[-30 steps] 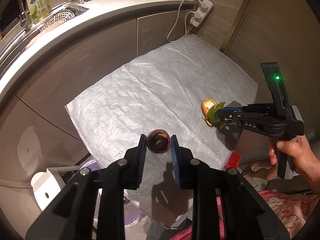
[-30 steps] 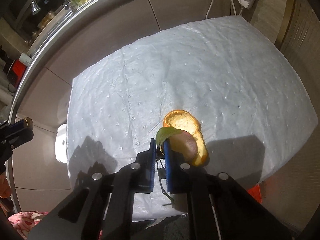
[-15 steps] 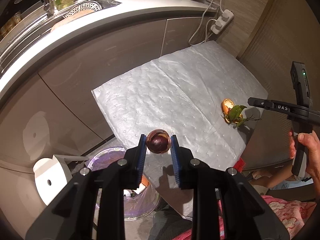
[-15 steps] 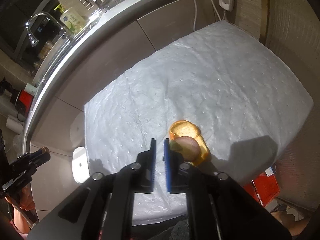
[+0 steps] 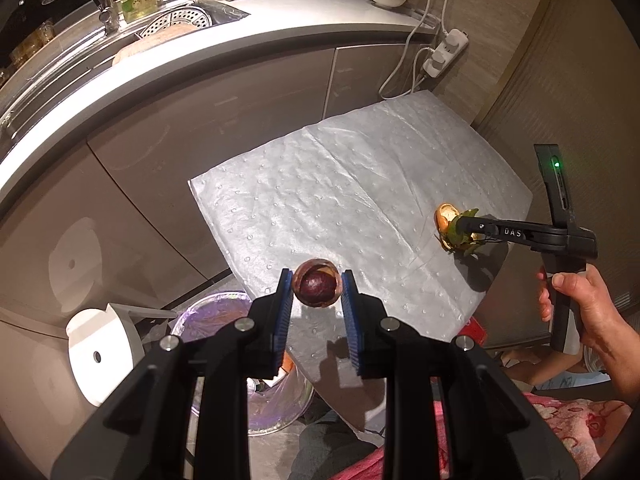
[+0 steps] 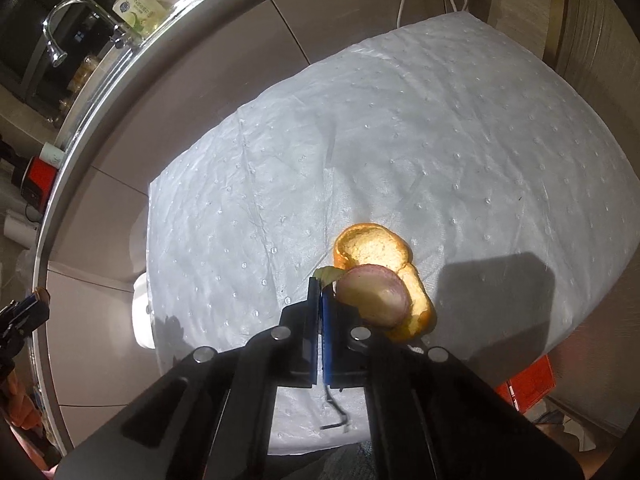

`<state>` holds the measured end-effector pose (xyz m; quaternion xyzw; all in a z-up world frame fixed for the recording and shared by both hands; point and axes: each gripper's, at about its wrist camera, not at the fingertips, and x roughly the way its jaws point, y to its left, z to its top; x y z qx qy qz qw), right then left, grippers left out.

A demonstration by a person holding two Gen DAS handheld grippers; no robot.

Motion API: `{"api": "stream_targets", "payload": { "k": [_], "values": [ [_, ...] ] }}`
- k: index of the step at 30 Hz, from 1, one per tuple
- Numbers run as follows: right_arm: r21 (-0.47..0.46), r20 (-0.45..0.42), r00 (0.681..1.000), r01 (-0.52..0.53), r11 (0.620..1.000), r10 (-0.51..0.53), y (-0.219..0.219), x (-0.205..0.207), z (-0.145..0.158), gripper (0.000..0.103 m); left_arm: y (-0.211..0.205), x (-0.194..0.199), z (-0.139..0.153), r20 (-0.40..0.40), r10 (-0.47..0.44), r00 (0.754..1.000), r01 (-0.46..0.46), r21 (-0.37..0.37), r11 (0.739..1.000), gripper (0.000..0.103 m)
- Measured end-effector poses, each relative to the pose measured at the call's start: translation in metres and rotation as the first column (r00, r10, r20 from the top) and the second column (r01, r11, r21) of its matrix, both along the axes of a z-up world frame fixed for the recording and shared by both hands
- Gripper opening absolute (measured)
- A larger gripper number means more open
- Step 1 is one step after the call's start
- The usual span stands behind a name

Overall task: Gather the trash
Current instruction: 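Carry the nut over the bin with the left tool while the right tool carries the leafy peel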

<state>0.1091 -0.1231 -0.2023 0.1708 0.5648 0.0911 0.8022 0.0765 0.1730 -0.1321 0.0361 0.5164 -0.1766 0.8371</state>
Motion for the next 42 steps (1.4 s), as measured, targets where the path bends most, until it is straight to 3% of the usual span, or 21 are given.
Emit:
{"api": "stream_targets", "payload": {
  "k": [11,15,24,29,34,42],
  "values": [
    [0.242,0.049,0.996,0.058,0.969,-0.072,-0.021,0.007,0.042,0.002,-0.004,-0.001,0.005,0.01,0.022,1.0,-0.022,-0.027,0.999,0.024],
    [0.248,0.086,0.996,-0.002,0.969,-0.02,-0.003,0.005,0.063,0.002,0.01,-0.005,0.005,0.004,0.052,0.999,-0.052,-0.042,0.998,0.024],
    [0.282,0.141,0.979,-0.181,0.942,0.146,0.065,-0.013,0.102,0.002,0.065,-0.027,-0.02,-0.039,0.136,0.99,-0.135,0.008,0.991,0.024],
    [0.268,0.116,0.963,-0.268,0.925,0.245,0.113,-0.022,0.098,0.002,0.098,-0.039,-0.054,-0.102,0.177,0.979,-0.174,0.035,0.984,0.024],
    [0.249,0.091,0.946,-0.324,0.913,0.311,0.145,-0.032,0.094,0.002,0.124,-0.04,-0.11,-0.205,0.198,0.959,-0.197,0.025,0.98,0.024],
    [0.202,0.046,0.931,-0.363,0.909,0.362,0.166,-0.048,0.091,0.002,0.127,-0.03,-0.194,-0.347,0.169,0.922,-0.166,0.04,0.985,0.025]
  ]
}}
